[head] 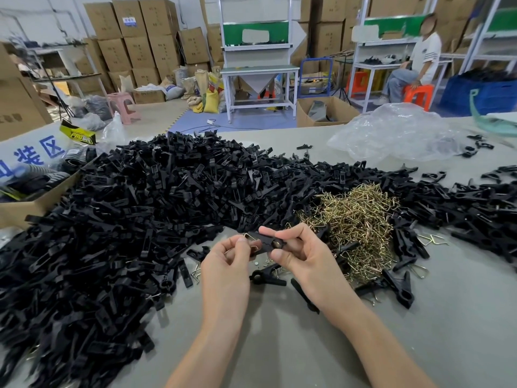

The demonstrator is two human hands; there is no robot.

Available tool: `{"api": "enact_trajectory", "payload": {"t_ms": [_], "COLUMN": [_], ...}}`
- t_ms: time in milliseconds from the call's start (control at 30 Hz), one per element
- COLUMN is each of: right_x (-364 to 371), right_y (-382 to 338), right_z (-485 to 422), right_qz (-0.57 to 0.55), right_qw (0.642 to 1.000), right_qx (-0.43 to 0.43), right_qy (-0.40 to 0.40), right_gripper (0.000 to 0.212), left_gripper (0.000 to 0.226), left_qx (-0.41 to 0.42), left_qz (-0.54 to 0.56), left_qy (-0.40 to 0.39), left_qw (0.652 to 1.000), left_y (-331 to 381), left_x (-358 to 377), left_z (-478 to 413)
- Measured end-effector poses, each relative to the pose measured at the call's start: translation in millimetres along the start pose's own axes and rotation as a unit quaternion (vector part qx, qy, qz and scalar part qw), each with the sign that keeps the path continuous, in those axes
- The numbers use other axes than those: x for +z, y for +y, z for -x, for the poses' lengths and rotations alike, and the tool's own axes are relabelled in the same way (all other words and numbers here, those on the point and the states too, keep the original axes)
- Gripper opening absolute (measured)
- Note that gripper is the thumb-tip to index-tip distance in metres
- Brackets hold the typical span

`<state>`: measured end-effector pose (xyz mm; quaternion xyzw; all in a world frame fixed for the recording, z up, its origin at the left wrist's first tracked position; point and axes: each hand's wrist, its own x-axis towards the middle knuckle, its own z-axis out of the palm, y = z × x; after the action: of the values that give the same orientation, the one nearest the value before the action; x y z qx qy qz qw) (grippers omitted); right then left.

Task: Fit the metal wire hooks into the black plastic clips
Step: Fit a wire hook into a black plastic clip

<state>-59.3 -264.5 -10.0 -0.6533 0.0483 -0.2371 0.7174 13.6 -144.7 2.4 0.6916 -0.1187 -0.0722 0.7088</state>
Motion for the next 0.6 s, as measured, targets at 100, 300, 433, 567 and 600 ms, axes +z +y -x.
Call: {"api": "enact_trajectory", "payload": {"t_ms": [100, 300, 433, 567, 600], "right_x": [0.2, 1.9, 3.1, 6.0, 6.7], "right_y": [0.9, 1.2, 0.9, 2.8, 2.8], "right_z": [0.0, 0.7, 1.1, 0.9, 1.0], "right_qz": [0.009, 0.023, 0.009, -0.012, -0.021], "right_qw": [1.000, 1.000, 1.000, 1.000, 1.000], "right_qx": [-0.005, -0.009, -0.006, 0.004, 0.004], "right_qy": [-0.001, -0.002, -0.006, -0.007, -0.008], "right_gripper": [0.018, 0.019, 0.018, 0.018, 0.019], "left_gripper": [0.017, 0.021, 0.022, 0.023, 0.022], "left_qx": [-0.007, -0.068, -0.078, -0.061, -0.058], "left_qz": [0.001, 0.044, 0.081, 0.104, 0.110], "left_qy": [-0.005, -0.015, 0.005, 0.033, 0.037], "left_qw": [1.000, 0.997, 0.994, 0.992, 0.992], "left_y": [0.0, 0.6, 3.2, 5.6, 6.2], "left_x": [0.6, 2.4, 4.2, 6.9, 7.9], "left_z": [1.5, 1.3, 5.6, 11.9, 13.5]}}
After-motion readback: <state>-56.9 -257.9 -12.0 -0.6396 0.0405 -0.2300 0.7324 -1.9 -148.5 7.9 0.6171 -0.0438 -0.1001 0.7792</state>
